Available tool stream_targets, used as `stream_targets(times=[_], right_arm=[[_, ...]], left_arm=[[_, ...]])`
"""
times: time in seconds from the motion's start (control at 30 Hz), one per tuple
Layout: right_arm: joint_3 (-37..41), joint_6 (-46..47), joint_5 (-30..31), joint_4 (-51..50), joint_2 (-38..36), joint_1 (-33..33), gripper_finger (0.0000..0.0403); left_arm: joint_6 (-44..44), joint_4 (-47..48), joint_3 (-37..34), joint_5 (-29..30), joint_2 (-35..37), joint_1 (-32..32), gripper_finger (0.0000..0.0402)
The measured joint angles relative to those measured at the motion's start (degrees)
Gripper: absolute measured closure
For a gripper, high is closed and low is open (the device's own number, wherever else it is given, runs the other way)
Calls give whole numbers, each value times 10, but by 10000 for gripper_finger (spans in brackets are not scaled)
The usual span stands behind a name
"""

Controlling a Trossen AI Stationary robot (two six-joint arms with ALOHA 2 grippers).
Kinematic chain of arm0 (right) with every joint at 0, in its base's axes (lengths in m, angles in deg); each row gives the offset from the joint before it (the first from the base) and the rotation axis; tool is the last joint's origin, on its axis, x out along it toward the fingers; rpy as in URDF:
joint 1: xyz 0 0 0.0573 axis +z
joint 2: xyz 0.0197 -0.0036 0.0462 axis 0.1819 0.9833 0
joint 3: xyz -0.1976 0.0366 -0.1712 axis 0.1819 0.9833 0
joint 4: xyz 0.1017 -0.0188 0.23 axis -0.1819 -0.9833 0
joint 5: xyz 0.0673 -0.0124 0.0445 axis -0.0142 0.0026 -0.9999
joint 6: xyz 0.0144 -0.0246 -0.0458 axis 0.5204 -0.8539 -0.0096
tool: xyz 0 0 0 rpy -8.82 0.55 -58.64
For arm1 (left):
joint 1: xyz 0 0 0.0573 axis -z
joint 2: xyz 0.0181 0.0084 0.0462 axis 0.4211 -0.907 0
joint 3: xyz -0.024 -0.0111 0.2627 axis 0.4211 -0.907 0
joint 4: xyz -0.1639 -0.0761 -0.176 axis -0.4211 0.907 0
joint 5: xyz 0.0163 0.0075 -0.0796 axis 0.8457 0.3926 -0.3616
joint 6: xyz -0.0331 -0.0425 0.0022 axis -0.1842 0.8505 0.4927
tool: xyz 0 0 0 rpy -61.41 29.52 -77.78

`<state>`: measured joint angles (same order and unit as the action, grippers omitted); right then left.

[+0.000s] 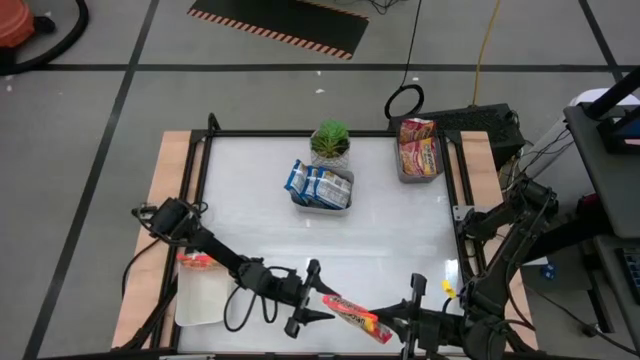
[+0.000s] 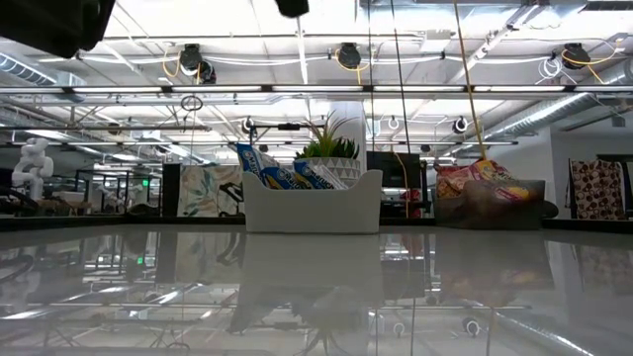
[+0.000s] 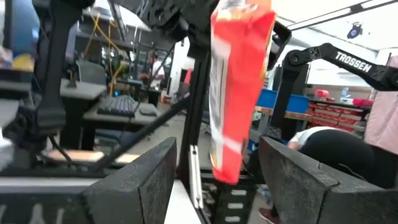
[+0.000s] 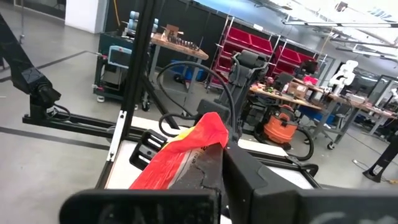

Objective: Sort Maruchan noodles
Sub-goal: Put the orange noodle pack into the white bin

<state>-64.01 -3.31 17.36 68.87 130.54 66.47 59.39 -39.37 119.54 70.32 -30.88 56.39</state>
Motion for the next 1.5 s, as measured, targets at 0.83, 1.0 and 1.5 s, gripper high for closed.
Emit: stream_targets(times=[0.83, 1.0, 1.5], right_arm=[[1, 30, -13, 13, 26, -28, 403], [1, 22, -13, 13, 26, -28, 403], [1, -12, -7, 25, 14, -10, 366]], left_arm=[[-49, 11, 52, -70, 0, 0, 188], [-55, 11, 52, -65, 0, 0, 249], [-27, 30, 52, -67, 0, 5, 270]])
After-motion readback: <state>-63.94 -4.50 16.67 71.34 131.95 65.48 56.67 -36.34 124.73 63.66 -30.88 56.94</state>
